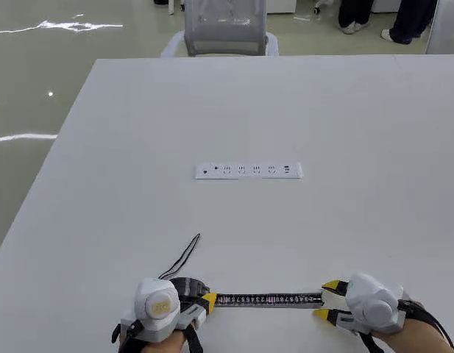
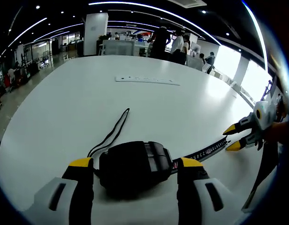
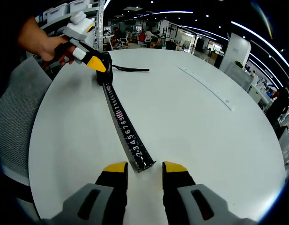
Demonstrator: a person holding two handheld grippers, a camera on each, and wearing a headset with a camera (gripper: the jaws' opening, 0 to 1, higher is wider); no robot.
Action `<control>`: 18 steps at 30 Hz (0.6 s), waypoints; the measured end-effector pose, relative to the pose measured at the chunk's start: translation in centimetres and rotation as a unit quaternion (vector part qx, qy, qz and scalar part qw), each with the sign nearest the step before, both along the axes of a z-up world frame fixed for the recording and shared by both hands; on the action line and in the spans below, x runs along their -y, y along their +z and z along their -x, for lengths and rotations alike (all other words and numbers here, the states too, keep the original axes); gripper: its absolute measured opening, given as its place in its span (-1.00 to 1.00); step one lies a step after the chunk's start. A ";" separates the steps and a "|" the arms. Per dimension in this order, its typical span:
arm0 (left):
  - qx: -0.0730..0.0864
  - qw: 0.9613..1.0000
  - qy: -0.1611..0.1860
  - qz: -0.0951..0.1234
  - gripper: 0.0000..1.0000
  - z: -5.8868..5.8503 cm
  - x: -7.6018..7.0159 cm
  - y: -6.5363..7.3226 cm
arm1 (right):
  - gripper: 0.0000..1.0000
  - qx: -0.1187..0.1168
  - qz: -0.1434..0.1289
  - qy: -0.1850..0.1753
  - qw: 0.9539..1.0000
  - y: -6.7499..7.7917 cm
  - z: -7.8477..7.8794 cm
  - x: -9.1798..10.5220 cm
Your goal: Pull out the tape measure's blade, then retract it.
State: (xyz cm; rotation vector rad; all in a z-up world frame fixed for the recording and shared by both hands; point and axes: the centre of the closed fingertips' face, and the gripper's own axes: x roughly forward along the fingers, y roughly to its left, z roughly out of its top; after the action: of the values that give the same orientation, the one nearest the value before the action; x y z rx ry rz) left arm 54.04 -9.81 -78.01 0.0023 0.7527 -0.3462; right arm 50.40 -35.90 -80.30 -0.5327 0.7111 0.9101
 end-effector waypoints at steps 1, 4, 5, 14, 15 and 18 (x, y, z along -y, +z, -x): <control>0.000 1.000 0.000 -0.001 0.40 -0.1 0.0 -0.2 | -0.47 0.002 -0.001 0.002 1.000 0.1 0.1 0.0; 0.000 1.000 0.000 -0.003 0.37 -0.1 0.2 -0.2 | -0.56 -0.001 0.001 0.006 1.000 0.0 0.1 -0.2; -0.001 1.000 0.001 -0.002 0.37 -0.1 0.2 -0.3 | -0.60 -0.003 0.002 0.007 1.000 0.0 0.2 -0.2; -0.001 1.000 0.017 0.005 0.25 -0.5 0.1 -0.3 | -0.72 -0.007 0.012 0.006 1.000 -0.4 0.0 0.0; -0.001 1.000 0.016 0.004 0.25 -0.5 0.1 -0.2 | -0.72 -0.008 0.013 0.007 1.000 -0.4 0.0 0.0; -0.002 1.000 0.013 -0.005 0.25 -0.5 0.2 -0.3 | -0.74 -0.014 0.012 0.005 1.000 -0.4 0.0 0.1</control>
State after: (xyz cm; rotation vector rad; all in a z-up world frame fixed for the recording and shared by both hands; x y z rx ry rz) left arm 54.50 -9.99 -78.34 0.0022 0.7581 -0.3185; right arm 50.41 -35.96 -80.72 -0.5466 0.7467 0.9207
